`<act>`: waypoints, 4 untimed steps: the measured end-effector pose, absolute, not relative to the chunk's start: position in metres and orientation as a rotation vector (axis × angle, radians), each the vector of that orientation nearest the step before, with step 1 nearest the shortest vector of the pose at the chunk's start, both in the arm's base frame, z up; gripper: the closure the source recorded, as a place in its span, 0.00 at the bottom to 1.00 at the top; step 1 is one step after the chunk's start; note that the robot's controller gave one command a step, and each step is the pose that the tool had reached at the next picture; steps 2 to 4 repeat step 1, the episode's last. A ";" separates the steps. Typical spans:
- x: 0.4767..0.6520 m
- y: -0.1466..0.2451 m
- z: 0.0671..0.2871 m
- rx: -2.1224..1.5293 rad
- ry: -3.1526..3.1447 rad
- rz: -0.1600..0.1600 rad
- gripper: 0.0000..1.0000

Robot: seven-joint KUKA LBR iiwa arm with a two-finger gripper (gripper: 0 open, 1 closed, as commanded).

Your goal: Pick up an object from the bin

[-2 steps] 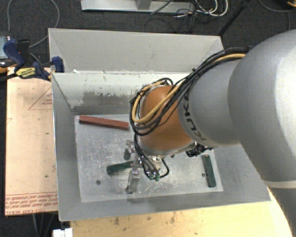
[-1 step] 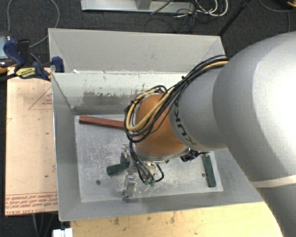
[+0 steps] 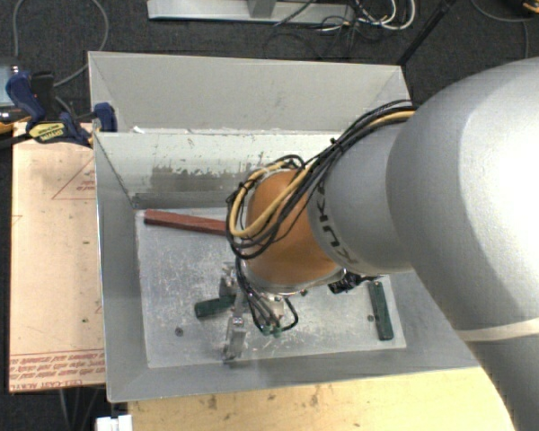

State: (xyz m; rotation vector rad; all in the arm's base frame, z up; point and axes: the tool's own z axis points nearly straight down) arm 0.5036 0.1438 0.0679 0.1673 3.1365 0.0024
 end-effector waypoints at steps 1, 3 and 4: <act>0.504 0.144 0.069 0.168 3.135 0.003 1.00; 0.504 0.144 0.069 0.168 3.135 0.003 1.00; 0.504 0.144 0.069 0.168 3.135 0.003 1.00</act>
Offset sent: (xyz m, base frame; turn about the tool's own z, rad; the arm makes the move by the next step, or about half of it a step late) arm 0.0000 0.0000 0.0000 0.0000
